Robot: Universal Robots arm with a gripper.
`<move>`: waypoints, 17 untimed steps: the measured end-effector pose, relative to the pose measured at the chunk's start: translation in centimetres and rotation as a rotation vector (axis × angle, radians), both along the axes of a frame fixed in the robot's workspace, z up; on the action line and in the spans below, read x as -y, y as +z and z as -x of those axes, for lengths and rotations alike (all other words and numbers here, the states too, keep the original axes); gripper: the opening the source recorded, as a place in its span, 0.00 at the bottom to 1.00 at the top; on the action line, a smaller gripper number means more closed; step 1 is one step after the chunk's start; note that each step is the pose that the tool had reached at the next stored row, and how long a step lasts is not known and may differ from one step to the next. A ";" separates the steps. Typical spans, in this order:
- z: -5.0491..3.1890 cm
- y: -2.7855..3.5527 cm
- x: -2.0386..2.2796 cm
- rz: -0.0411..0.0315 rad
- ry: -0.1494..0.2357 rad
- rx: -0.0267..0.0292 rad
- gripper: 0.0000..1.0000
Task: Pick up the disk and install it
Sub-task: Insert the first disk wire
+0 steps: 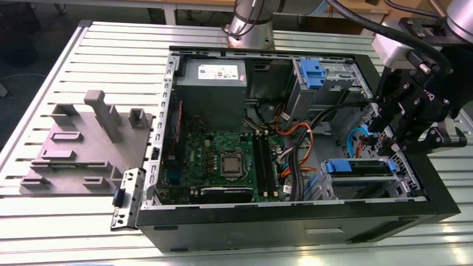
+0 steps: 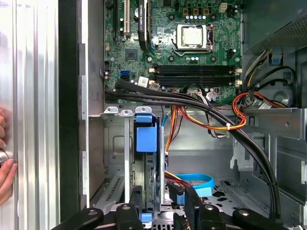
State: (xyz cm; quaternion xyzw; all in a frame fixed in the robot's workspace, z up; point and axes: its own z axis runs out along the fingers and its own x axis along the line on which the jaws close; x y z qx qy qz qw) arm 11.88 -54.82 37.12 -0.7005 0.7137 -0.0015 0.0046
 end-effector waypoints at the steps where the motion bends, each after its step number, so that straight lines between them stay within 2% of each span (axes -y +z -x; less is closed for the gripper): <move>1: 0.00 0.00 -0.01 0.0001 0.000 0.0000 0.48; 6: 0.00 -0.33 -0.66 -0.0001 0.000 0.0000 0.48; 12: 0.00 -1.28 -0.70 0.0026 0.000 0.0000 0.48; 17: 0.00 -1.45 -0.70 0.0069 0.000 0.0000 0.48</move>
